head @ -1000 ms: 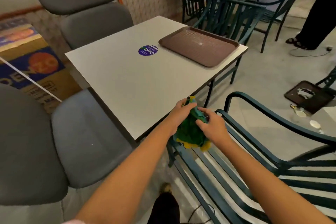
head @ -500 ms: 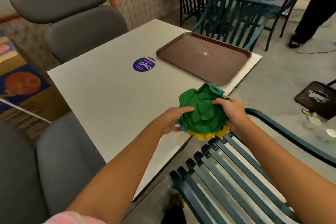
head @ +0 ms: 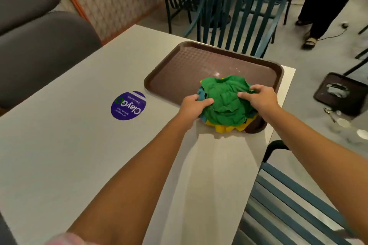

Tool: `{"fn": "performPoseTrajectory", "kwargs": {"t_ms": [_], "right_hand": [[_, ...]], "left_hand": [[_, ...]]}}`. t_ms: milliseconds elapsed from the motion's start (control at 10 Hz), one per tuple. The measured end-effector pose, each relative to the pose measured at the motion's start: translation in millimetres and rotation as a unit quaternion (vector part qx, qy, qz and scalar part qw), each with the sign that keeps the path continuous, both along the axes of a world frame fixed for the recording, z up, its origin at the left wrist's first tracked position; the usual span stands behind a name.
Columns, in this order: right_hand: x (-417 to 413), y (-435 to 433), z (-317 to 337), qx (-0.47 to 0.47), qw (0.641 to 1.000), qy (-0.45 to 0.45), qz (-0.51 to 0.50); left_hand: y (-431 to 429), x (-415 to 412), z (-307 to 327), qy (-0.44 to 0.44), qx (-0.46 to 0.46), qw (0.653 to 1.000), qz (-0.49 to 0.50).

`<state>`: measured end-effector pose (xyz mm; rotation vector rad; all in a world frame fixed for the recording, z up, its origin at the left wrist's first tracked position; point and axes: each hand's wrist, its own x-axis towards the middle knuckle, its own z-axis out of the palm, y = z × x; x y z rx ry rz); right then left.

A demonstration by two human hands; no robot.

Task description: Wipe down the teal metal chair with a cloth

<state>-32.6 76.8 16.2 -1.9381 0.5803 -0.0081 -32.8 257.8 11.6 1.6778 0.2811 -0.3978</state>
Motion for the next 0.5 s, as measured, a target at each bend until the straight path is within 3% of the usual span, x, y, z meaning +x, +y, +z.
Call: {"fn": "performPoseTrajectory", "kwargs": {"t_ms": [300,400,500], "right_hand": [[49,-24,-38,0.023,0.997,0.057,-0.039],[45,-24,-39,-0.023,0.998,0.055,-0.019],[25,-17,-21,-0.085,0.996,0.039,0.002]], "left_hand": [[-22,43,-31,-0.049,0.150,0.987,-0.042],[-19,34,-24,-0.080,0.204,0.974,-0.057],[-9,14,-8,-0.108,0.194,0.975,-0.007]]}}
